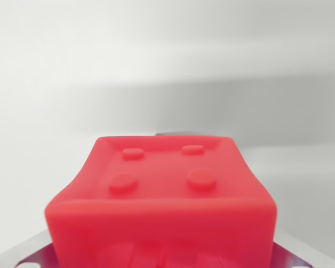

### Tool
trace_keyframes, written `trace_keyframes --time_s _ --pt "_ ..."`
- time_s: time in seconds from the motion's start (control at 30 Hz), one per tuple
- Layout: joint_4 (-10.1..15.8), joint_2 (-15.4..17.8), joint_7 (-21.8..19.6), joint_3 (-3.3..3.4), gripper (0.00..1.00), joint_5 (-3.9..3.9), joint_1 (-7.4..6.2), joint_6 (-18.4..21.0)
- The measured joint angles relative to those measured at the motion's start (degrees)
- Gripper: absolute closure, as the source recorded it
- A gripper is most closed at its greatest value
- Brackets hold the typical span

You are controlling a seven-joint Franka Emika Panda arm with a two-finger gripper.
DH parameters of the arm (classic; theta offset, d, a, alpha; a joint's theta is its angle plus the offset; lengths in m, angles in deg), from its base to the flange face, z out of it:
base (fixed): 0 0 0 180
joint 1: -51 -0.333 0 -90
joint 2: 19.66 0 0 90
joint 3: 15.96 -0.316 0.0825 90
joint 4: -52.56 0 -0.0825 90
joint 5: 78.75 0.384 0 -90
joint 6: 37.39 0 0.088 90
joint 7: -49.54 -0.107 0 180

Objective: Destack cube

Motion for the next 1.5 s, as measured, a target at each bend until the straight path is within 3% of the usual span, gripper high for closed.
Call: trace_keyframes --time_s 1.5 --pt "-10.57 -8.95 20.82 0.23 1.0 -1.27 0.99 1.67"
